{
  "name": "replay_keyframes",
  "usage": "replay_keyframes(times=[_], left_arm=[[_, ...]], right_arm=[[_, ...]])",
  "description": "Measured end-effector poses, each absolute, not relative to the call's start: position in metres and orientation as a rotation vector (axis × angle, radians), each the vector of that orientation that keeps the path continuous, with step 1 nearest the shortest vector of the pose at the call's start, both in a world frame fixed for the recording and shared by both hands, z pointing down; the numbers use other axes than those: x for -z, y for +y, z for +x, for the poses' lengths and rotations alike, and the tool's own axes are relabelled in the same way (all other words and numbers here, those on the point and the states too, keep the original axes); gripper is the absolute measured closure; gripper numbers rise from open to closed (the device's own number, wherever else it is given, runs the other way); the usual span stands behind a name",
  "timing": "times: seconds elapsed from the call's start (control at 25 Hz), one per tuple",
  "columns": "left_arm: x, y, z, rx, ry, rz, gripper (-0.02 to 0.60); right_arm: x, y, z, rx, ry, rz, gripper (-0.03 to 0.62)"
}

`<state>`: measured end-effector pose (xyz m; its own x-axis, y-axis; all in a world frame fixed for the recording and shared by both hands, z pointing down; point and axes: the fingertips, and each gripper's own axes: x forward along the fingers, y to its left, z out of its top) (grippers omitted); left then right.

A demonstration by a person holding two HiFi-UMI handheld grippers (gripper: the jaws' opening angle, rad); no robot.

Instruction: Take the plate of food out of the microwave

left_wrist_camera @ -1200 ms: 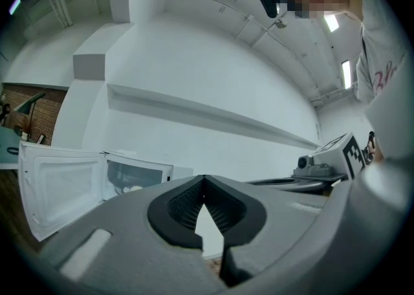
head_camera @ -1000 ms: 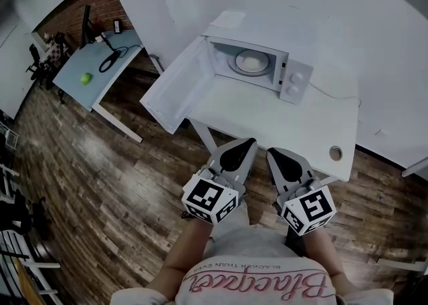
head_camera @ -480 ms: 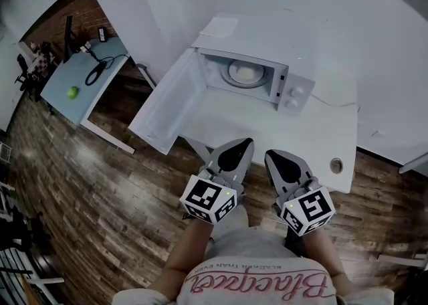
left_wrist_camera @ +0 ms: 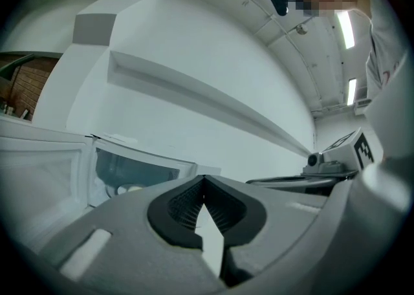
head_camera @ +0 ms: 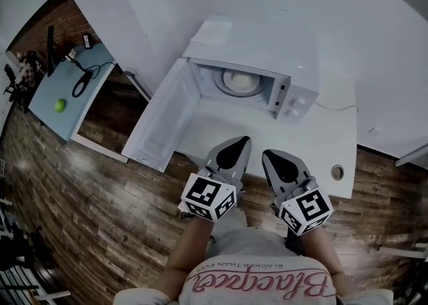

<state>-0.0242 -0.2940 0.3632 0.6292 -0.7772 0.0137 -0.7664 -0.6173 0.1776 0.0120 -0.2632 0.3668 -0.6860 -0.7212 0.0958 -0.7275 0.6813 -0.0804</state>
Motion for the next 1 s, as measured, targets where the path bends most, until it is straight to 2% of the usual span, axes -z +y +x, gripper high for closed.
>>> replay_keyframes(times=[0.64, 0.68, 0.84, 1.0], left_arm=[[-0.384, -0.373, -0.059, 0.107, -1.103, 2.606, 0.575], [-0.387, -0.377, -0.061, 0.099, -1.090, 2.597, 0.568], [-0.396, -0.395, -0.071, 0.116, -1.051, 2.544, 0.454], [-0.405, -0.411, -0.081, 0.186, -1.030, 2.493, 0.439]], right_arm=[[-0.374, -0.340, -0.026, -0.238, -2.755, 1.332, 0.582], [-0.374, -0.344, -0.029, -0.244, -2.750, 1.343, 0.582], [-0.374, -0.359, -0.042, -0.231, -2.738, 1.352, 0.582], [-0.380, -0.368, -0.050, -0.206, -2.719, 1.350, 0.582]])
